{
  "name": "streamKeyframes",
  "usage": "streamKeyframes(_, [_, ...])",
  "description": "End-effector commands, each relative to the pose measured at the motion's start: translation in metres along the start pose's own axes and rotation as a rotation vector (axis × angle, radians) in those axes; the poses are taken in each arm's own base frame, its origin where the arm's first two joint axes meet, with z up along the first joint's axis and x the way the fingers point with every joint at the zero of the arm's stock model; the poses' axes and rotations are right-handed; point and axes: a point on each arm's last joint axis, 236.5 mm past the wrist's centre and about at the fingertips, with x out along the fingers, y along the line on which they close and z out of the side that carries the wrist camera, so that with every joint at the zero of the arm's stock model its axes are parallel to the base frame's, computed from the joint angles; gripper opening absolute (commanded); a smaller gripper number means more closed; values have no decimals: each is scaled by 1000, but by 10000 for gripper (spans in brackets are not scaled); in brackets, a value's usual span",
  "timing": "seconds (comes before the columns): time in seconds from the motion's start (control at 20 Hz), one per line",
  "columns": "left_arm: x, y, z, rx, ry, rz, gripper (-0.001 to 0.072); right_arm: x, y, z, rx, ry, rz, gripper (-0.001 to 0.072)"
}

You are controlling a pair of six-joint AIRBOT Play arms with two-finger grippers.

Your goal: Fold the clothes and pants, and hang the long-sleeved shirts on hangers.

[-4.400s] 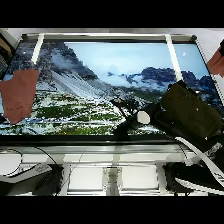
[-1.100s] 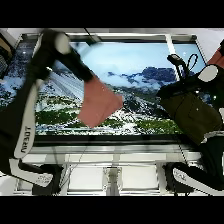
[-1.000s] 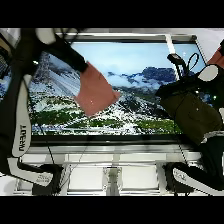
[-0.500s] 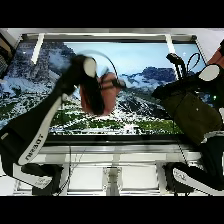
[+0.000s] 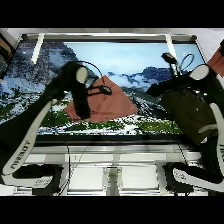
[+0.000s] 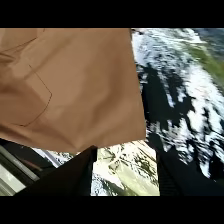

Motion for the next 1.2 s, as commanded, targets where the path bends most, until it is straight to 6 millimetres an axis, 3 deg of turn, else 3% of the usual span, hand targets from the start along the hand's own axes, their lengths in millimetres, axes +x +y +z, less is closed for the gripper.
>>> streamKeyframes(0.0, [-21, 17, -27, -104, -57, 31, 20, 51, 28, -22, -282, 128, 114, 421])
streamKeyframes(0.05, [-24, 20, -32, -122, -66, 35, 20, 62, 41, -36, -425, 184, 167, 422])
streamKeyframes(0.2, [-26, 28, -39, -155, -76, 37, 20, 78, 63, -51, -605, 265, 180, 448])
streamKeyframes(0.35, [-26, 31, -38, -149, -84, 43, 20, 94, 77, -50, -749, 289, 113, 553])
streamKeyframes(0.5, [-26, 31, -38, -136, -84, 44, 20, 112, 88, -35, -877, 248, 41, 613])
streamKeyframes(0.65, [-26, 31, -38, -136, -85, 45, 20, 127, 91, -42, -893, 274, 52, 611])
streamKeyframes(1.0, [-26, 31, -38, -137, -85, 46, 21, 159, 76, -68, -854, 345, 70, 574])
streamKeyframes(1.1, [-26, 31, -38, -136, -85, 46, 20, 173, 68, -76, -812, 364, 62, 487])
streamKeyframes(1.15, [-26, 31, -38, -136, -85, 46, 21, 178, 66, -77, -786, 366, 54, 405])
